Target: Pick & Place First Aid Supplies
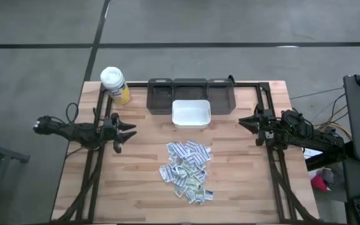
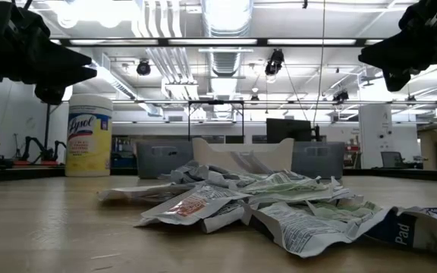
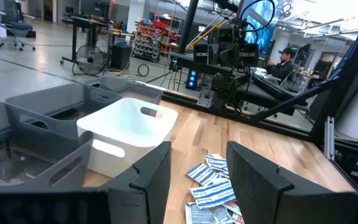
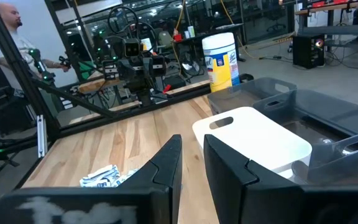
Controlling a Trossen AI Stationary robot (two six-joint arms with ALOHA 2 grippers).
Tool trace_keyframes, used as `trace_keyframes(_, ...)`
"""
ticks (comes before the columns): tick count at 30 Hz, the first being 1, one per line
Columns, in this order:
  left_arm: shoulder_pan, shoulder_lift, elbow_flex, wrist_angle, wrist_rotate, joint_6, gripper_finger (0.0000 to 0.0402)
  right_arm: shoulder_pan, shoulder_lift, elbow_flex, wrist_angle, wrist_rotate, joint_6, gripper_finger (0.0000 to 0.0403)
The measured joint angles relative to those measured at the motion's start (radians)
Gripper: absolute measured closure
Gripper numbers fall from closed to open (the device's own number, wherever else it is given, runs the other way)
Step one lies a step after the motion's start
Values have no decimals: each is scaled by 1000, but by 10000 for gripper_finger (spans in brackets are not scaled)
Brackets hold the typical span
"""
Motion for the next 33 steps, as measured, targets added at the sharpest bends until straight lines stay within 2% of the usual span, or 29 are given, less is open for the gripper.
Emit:
trace_keyframes(21, 0, 0, 0, 0, 0, 0, 241, 0, 0, 0, 3, 0, 15, 339)
trace_keyframes(23, 0, 0, 0, 0, 0, 0, 241, 0, 0, 0, 4, 0, 73, 339)
trace_keyframes(28, 0, 0, 0, 0, 0, 0, 241, 0, 0, 0, 74, -17, 337, 339)
trace_keyframes(33, 0, 0, 0, 0, 0, 0, 241, 0, 12, 0, 234, -169, 353, 339)
